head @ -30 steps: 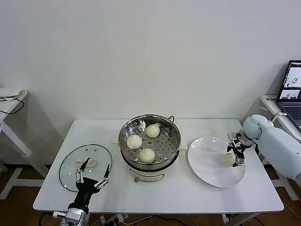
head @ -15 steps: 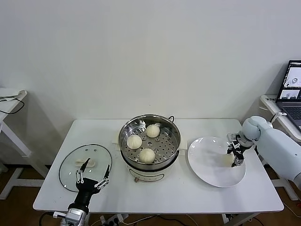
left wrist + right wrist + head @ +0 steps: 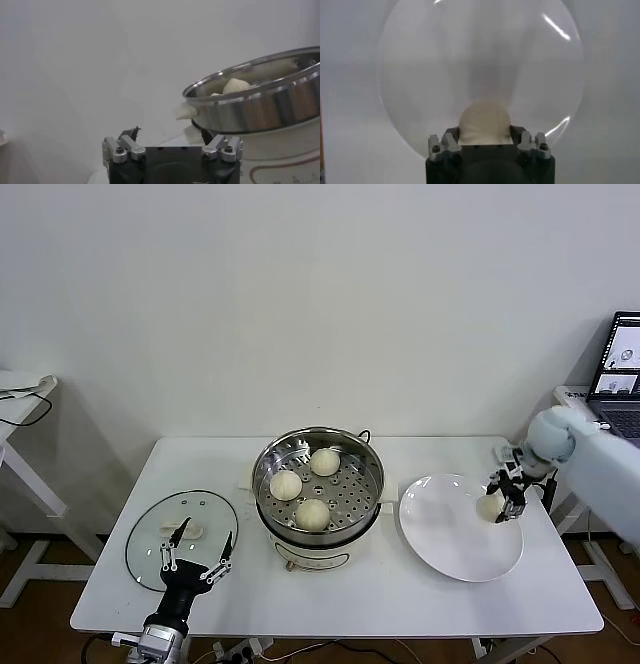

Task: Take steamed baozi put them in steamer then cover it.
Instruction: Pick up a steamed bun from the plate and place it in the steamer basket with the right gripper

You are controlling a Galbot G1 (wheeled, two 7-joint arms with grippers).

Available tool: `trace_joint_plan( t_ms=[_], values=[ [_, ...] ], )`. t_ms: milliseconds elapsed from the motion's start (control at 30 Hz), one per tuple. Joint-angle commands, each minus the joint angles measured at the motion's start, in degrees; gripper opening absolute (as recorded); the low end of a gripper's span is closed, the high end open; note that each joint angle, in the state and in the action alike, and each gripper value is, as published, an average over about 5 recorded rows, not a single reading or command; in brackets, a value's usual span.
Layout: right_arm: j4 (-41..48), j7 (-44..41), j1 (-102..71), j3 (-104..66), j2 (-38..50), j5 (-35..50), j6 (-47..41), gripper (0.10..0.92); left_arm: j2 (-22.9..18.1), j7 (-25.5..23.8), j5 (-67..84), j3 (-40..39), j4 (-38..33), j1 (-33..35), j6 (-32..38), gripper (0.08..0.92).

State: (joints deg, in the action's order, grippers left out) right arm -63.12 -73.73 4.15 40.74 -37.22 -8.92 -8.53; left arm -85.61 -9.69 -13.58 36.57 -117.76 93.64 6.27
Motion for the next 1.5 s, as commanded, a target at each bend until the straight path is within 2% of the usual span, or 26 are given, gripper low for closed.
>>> trace_joint_plan(
  t_ms=[33, 367, 533, 733, 1100, 1500],
  values=[
    [-16.9, 0.4, 27.9, 25.9, 7.8, 21.9, -10.5, 0.670, 0.2, -0.1, 0.2, -0.1, -0.1, -0.2, 0.0, 0.823],
    [-27.5, 5.1, 51.0, 44.8, 2.2, 38.7, -20.8, 0.670, 0.9, -0.3, 1.3, 0.3, -0.1, -0.6, 0.2, 0.823],
    [-29.8, 8.2, 53.7, 46.4, -3.8, 44.9, -25.3, 0.670, 1.3, -0.4, 1.8, 0.3, 0.1, -1.0, 0.3, 0.823],
    [-27.4, 10.3, 51.7, 45.0, -14.1, 47.5, -27.8, 0.670, 1.8, -0.7, 2.4, 0.4, 0.4, -1.4, 0.3, 0.823],
    [-18.3, 10.3, 41.0, 40.7, -26.0, 43.7, -28.7, 0.670, 2.2, -0.7, 3.1, 1.2, 0.5, -1.8, 0.1, 0.823],
    [-7.0, 8.7, 30.8, 36.7, -31.5, 34.6, -26.3, 0.670, 2.2, -0.8, 3.5, 1.8, 1.5, -2.5, -0.2, 0.823]
  ],
)
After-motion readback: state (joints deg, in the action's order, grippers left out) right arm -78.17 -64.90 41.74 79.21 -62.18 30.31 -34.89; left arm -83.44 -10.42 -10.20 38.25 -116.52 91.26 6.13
